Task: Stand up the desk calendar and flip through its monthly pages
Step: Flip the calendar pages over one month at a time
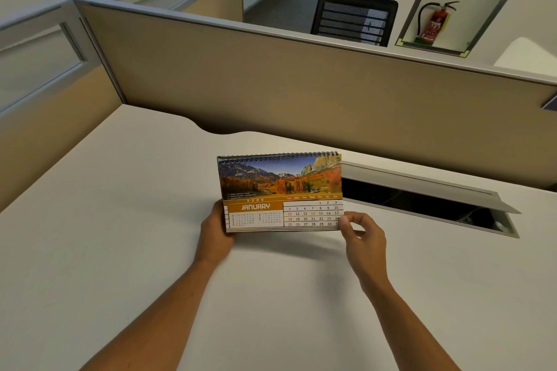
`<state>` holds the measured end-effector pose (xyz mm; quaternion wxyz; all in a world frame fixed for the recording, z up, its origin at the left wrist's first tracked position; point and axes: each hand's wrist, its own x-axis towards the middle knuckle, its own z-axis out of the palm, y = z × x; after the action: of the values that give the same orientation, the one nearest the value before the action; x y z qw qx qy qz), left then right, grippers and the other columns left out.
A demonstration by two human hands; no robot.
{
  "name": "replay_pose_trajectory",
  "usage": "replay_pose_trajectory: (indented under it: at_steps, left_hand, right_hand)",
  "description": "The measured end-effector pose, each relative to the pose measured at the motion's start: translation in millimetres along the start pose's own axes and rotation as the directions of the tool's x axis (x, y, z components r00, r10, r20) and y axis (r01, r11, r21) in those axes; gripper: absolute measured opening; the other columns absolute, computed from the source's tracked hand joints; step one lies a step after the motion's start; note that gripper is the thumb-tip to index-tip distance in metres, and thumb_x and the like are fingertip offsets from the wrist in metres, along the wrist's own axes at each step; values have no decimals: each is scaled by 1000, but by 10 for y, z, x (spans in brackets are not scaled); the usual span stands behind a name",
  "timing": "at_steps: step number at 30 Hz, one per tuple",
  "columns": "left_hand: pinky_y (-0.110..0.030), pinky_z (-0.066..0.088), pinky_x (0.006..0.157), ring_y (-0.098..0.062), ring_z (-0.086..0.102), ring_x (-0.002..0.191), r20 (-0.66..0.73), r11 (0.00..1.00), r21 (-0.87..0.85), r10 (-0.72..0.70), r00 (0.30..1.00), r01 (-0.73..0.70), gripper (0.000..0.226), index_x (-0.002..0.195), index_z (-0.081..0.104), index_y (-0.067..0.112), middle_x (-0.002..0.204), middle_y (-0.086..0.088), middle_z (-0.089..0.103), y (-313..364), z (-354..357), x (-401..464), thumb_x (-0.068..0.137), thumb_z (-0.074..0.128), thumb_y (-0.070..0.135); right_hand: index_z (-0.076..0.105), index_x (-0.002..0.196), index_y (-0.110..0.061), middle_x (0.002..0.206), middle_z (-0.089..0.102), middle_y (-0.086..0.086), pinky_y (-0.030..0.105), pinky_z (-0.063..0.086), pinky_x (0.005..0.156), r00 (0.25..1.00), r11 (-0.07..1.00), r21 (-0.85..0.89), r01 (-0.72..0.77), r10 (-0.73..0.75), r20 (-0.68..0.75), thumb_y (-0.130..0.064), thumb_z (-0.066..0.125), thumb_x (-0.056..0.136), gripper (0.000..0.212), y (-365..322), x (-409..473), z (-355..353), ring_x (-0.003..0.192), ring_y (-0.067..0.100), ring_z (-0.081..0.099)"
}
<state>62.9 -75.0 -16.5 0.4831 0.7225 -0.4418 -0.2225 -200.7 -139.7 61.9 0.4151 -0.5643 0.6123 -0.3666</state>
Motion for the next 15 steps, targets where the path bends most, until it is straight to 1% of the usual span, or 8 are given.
replay_pose_trajectory:
  at_steps: [2, 4, 5, 7, 9, 12, 14, 15]
  left_hand:
    - [-21, 55, 67, -19, 69, 87, -23, 998, -66, -10, 1000, 9, 8, 97, 59, 23, 86, 11, 71, 5, 4, -12, 90, 60, 21]
    - [-36, 55, 75, -28, 67, 89, -23, 992, -110, -60, 998, 57, 23, 101, 59, 14, 92, 1, 70, -12, -16, -42, 86, 60, 31]
    - [-35, 52, 79, -26, 62, 92, -4, 994, -86, -71, 997, 71, 34, 111, 56, 8, 101, 0, 64, -49, -15, -60, 82, 65, 23]
    - [-16, 41, 77, -22, 54, 99, 9, 990, 1, -142, 990, 142, 54, 129, 46, 4, 110, 4, 51, -106, -9, -98, 79, 68, 3]
    - [-6, 39, 75, -21, 56, 108, -3, 993, 23, -119, 993, 119, 45, 127, 50, 7, 116, 1, 56, -69, -1, -71, 84, 65, 6]
    - [-13, 43, 86, -12, 55, 107, 3, 998, 36, 48, 999, -48, 42, 122, 50, 11, 118, -2, 60, -7, 13, 1, 84, 66, 6]
    - [-13, 45, 86, -14, 57, 107, 3, 999, 16, 32, 999, -32, 42, 121, 48, 13, 118, -6, 62, 2, 5, 12, 84, 66, 6]
    - [-9, 43, 85, -15, 58, 108, 5, 1000, 1, 20, 1000, -20, 42, 121, 48, 15, 119, -6, 62, -11, 12, 4, 84, 66, 7]
  right_hand:
    - [61, 86, -19, 102, 73, 2, 33, 54, 85, 993, 987, 163, -15, -5, 120, -22, 51, 98, 16, -41, -32, -92, 101, 25, 67]
    - [65, 87, -16, 105, 75, 7, 38, 55, 86, 963, 922, 375, -94, -11, 269, -19, 44, 101, 25, -113, -31, -209, 103, 29, 69]
    - [68, 88, -16, 109, 74, 11, 41, 54, 89, 944, 875, 465, -133, -32, 329, -19, 43, 101, 28, -162, -17, -260, 105, 31, 68]
    - [70, 88, -18, 114, 71, 16, 43, 54, 91, 914, 776, 605, -178, -97, 394, -20, 43, 99, 29, -294, 21, -332, 110, 33, 66]
    - [70, 87, -19, 113, 72, 14, 41, 55, 91, 903, 689, 701, -181, -167, 396, -23, 48, 96, 24, -476, 94, -360, 109, 30, 67]
    - [71, 89, -20, 103, 75, 7, 36, 56, 88, 904, 638, 759, -129, -238, 354, -28, 53, 94, 21, -834, 250, -339, 101, 22, 70]
    - [66, 105, -19, 111, 74, 6, 37, 55, 89, 921, 648, 756, -94, -232, 313, -35, 56, 92, 23, -1052, 358, -303, 109, 21, 68]
    - [60, 116, -20, 121, 70, 5, 39, 54, 93, 925, 663, 745, -77, -232, 302, -42, 56, 89, 35, -1134, 404, -283, 116, 21, 65]
